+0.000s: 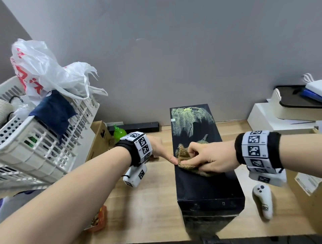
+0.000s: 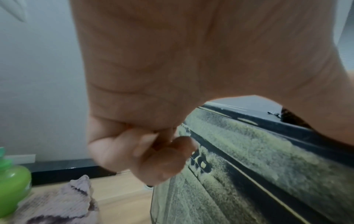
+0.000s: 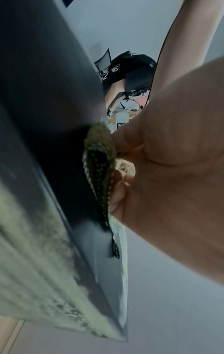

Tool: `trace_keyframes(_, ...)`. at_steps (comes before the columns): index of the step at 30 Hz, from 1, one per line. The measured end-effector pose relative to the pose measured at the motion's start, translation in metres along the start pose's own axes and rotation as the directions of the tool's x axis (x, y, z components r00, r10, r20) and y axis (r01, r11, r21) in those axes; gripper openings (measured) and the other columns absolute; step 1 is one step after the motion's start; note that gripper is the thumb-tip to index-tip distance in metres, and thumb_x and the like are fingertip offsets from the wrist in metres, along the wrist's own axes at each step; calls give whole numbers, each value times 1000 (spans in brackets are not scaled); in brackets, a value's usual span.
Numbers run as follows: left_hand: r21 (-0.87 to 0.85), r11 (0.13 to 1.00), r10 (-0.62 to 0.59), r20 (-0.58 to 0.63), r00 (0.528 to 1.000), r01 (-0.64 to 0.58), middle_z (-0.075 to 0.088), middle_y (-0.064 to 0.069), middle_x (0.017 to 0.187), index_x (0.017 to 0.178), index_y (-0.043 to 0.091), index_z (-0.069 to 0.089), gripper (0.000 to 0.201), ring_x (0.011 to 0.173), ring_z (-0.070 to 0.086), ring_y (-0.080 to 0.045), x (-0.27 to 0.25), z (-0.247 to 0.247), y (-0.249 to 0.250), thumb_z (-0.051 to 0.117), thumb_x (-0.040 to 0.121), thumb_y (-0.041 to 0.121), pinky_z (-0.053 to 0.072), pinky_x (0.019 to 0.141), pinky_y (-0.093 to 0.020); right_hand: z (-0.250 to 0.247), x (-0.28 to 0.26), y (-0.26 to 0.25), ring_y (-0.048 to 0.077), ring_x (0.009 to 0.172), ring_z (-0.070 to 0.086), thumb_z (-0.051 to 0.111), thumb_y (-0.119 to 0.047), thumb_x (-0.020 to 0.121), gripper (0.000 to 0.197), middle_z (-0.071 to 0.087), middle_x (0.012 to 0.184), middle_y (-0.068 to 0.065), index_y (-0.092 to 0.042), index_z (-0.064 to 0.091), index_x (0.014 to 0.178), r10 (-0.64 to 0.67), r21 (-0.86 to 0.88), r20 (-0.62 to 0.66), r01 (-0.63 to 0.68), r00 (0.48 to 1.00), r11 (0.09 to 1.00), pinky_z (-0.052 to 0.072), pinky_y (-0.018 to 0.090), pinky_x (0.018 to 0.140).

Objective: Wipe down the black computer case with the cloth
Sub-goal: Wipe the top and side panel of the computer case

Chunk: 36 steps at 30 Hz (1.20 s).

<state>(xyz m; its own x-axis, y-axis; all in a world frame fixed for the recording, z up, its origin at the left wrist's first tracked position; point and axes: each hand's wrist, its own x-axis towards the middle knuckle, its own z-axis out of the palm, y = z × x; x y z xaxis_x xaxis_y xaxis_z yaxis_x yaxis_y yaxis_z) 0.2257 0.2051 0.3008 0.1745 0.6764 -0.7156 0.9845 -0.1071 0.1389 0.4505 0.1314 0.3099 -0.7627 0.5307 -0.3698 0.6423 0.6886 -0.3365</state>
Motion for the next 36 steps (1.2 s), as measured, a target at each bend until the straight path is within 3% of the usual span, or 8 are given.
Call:
trace_keyframes(6, 6, 999, 45, -18, 999, -45, 57, -4, 55, 69, 17, 55, 92, 54, 45, -21, 16, 7, -5, 68, 23, 95, 35, 62, -34, -22, 43, 43, 15, 102, 43, 43, -20, 98, 49, 31, 115, 1, -44, 39, 141, 31, 22, -74, -29, 997, 999, 33, 21, 99)
trace_keyframes(10, 28, 998, 53, -97, 994, -51, 56, -1, 55, 74, 18, 56, 97, 54, 47, -19, 22, 9, -9, 64, 19, 98, 40, 62, -34, -46, 88, 74, 11, 96, 39, 43, -18, 98, 49, 29, 110, 0, -41, 40, 142, 117, 20, -144, -115, 983, 993, 23, 8, 85)
trace_keyframes(13, -6, 999, 33, -150, 988, -34, 73, 3, 76, 93, 14, 66, 114, 59, 50, -17, 24, 10, -12, 67, 14, 96, 49, 68, -35, -66, 116, 104, 14, 99, 42, 43, -21, 98, 47, 29, 111, 0, -39, 42, 141, 242, 39, -225, -239, 944, 970, 29, 19, 100)
trace_keyframes(16, -31, 999, 8, -92, 996, -11, 51, 1, 62, 75, 14, 58, 103, 60, 42, -21, 17, 11, -11, 66, 14, 96, 35, 61, -35, -81, 133, 126, 15, 102, 42, 41, -23, 99, 46, 28, 111, 0, -40, 41, 142, 306, 28, -262, -310, 915, 950, 27, 21, 102)
trace_keyframes(19, -60, 998, -10, -142, 990, 2, 62, 8, 73, 88, 12, 67, 117, 71, 59, -18, 16, 13, -14, 64, 9, 98, 50, 69, -30, -86, 138, 129, 22, 115, 44, 40, -24, 99, 46, 27, 111, 1, -40, 40, 141, 338, 22, -273, -346, 901, 938, 26, 24, 106)
trace_keyframes(26, -16, 992, 112, -298, 948, -122, 49, -5, 123, 145, 21, 27, 147, 120, 52, -21, 0, 1, 8, 78, 21, 83, 48, 100, -46, -61, 92, 92, 17, 102, 45, 42, -20, 97, 47, 30, 110, 0, -43, 45, 138, 314, 79, -253, -304, 915, 949, 27, 16, 92)
trace_keyframes(31, 111, 983, 183, -539, 822, -146, 39, -2, 121, 123, 16, 40, 118, 119, 43, -24, -1, -22, 33, 80, 32, 80, 47, 97, -44, -21, 20, 49, 14, 96, 48, 48, -28, 94, 46, 33, 111, -2, -46, 43, 137, 170, 47, -140, -165, 975, 985, 39, 27, 96)
trace_keyframes(36, 284, 955, 198, -408, 891, -82, 42, -4, 117, 120, 12, 46, 115, 113, 45, -23, 0, -28, 52, 84, 32, 76, 49, 93, -44, -2, -16, 44, 11, 93, 46, 47, -30, 95, 47, 31, 109, -7, -50, 39, 138, 168, 52, -119, -163, 979, 985, 39, 24, 91)
